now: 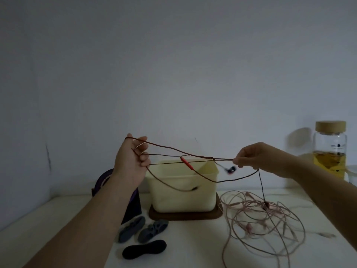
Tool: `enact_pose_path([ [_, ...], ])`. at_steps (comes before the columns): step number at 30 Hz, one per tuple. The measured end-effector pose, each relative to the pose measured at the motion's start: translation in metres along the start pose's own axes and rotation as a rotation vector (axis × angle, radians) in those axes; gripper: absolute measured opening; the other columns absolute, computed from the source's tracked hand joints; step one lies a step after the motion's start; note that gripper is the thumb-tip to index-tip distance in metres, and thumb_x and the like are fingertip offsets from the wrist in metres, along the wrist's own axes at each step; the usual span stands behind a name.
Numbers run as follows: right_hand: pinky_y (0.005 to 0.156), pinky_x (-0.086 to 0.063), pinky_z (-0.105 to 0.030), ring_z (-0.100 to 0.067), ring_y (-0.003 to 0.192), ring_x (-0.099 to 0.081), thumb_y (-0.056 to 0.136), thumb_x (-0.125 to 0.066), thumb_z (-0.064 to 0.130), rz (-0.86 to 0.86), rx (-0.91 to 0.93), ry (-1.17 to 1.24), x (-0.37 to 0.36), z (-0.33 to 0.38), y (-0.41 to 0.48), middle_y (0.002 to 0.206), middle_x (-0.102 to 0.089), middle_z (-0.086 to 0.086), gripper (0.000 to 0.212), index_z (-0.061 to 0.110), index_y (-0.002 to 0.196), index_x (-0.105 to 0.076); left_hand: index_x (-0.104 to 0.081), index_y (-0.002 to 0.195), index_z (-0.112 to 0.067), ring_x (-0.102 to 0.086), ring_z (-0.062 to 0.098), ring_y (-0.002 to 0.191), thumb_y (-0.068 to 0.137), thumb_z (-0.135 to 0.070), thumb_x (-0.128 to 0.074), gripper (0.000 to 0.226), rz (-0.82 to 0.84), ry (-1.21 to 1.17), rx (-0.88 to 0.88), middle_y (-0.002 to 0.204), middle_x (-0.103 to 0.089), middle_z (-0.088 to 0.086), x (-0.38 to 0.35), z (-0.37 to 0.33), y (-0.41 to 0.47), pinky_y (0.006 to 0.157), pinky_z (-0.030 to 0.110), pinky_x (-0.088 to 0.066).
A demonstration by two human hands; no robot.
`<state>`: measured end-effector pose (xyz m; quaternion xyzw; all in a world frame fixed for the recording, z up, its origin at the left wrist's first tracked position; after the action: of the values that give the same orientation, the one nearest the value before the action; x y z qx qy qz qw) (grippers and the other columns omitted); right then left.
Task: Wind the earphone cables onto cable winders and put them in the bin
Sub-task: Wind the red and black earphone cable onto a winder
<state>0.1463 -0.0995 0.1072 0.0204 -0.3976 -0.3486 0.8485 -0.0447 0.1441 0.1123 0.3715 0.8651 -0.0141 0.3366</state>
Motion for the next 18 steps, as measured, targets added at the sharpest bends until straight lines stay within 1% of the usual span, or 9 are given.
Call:
enact_pose_path([
  [2, 0.067, -0.054, -0.030, -0.018, 0.069, -0.063, 0.087, -0.067, 0.022, -0.128, -0.041, -0.007, 0.009, -0.010, 0.003, 0.074, -0.071, -0.003, 0.015, 0.009, 0.078, -0.068, -0.058, 0.082, -0.013, -0.027, 0.005, 0.032, 0.101, -0.043, -0.034, 0.043, 0.002, 0.023, 0.002, 0.055, -0.046, -0.005, 0.001, 0.001, 0.001, 0.034, 0.016, -0.019],
  [4, 0.066, -0.058, -0.031, -0.020, 0.070, -0.067, 0.090, -0.063, 0.014, -0.267, -0.073, 0.042, 0.013, -0.019, 0.003, 0.077, -0.071, -0.009, 0.013, 0.007, 0.079, -0.064, -0.059, 0.082, -0.013, -0.026, 0.005, 0.032, 0.101, -0.045, -0.033, 0.045, 0.008, 0.041, 0.007, 0.056, -0.046, -0.005, 0.002, 0.003, 0.001, 0.035, 0.016, -0.019],
  [6, 0.056, -0.054, -0.022, -0.017, 0.062, -0.067, 0.091, -0.060, 0.010, -0.384, -0.090, 0.008, 0.013, -0.027, 0.001, 0.076, -0.070, -0.007, 0.013, 0.009, 0.078, -0.062, -0.059, 0.082, -0.013, -0.025, 0.005, 0.032, 0.101, -0.046, -0.032, 0.046, 0.016, 0.046, 0.015, 0.055, -0.045, -0.005, 0.000, 0.008, 0.002, 0.035, 0.016, -0.019],
  [8, 0.049, -0.045, -0.016, -0.012, 0.058, -0.065, 0.092, -0.057, 0.010, -0.453, -0.096, -0.176, 0.010, -0.039, -0.003, 0.076, -0.069, -0.003, 0.012, 0.011, 0.081, -0.061, -0.059, 0.082, -0.013, -0.024, 0.005, 0.031, 0.101, -0.046, -0.032, 0.046, 0.015, 0.020, 0.024, 0.054, -0.045, -0.006, -0.003, 0.013, 0.002, 0.035, 0.016, -0.019],
  [10, 0.046, -0.040, -0.016, -0.012, 0.060, -0.065, 0.092, -0.055, 0.012, -0.451, -0.117, -0.362, 0.004, -0.053, -0.006, 0.078, -0.070, 0.000, 0.010, 0.014, 0.087, -0.063, -0.058, 0.081, -0.013, -0.024, 0.005, 0.030, 0.102, -0.043, -0.032, 0.045, 0.014, -0.027, 0.033, 0.051, -0.046, -0.006, -0.007, 0.017, 0.002, 0.035, 0.016, -0.018],
  [12, 0.049, -0.042, -0.017, -0.014, 0.065, -0.065, 0.092, -0.055, 0.014, -0.410, -0.165, -0.422, 0.000, -0.071, -0.010, 0.077, -0.069, 0.002, 0.012, 0.013, 0.091, -0.067, -0.057, 0.080, -0.013, -0.023, 0.005, 0.029, 0.102, -0.039, -0.031, 0.042, 0.013, -0.063, 0.046, 0.048, -0.045, -0.007, -0.010, 0.022, 0.003, 0.034, 0.015, -0.018],
  [14, 0.048, -0.043, -0.016, -0.012, 0.059, -0.061, 0.093, -0.057, 0.020, -0.313, -0.226, -0.354, -0.004, -0.087, -0.014, 0.069, -0.065, 0.002, 0.015, 0.013, 0.086, -0.068, -0.057, 0.080, -0.013, -0.023, 0.005, 0.029, 0.102, -0.038, -0.031, 0.042, 0.006, -0.089, 0.058, 0.047, -0.045, -0.007, -0.013, 0.027, 0.002, 0.034, 0.016, -0.018],
  [16, 0.046, -0.037, -0.016, -0.012, 0.051, -0.049, 0.093, -0.059, 0.028, -0.183, -0.291, -0.162, -0.007, -0.097, -0.021, 0.061, -0.057, 0.000, 0.024, 0.014, 0.076, -0.067, -0.057, 0.081, -0.013, -0.022, 0.004, 0.030, 0.102, -0.040, -0.030, 0.044, -0.003, -0.110, 0.065, 0.046, -0.044, -0.008, -0.013, 0.031, 0.003, 0.034, 0.016, -0.019],
  [18, 0.049, -0.032, -0.018, -0.013, 0.055, -0.041, 0.091, -0.061, 0.035, -0.068, -0.354, -0.074, -0.006, -0.107, -0.031, 0.061, -0.050, -0.001, 0.027, 0.017, 0.073, -0.069, -0.058, 0.082, -0.013, -0.023, 0.004, 0.031, 0.102, -0.042, -0.029, 0.046, -0.025, -0.117, 0.070, 0.046, -0.045, -0.008, -0.010, 0.034, 0.004, 0.035, 0.016, -0.020],
])
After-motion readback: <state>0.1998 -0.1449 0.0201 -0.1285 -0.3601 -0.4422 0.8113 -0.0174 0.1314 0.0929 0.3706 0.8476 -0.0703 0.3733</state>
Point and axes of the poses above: each hand's wrist, its own y-axis towards the middle knuckle, its own x-axis out of the back of the hand, z = x × y, the point moved 3 cm from there along y, towards the middle knuckle
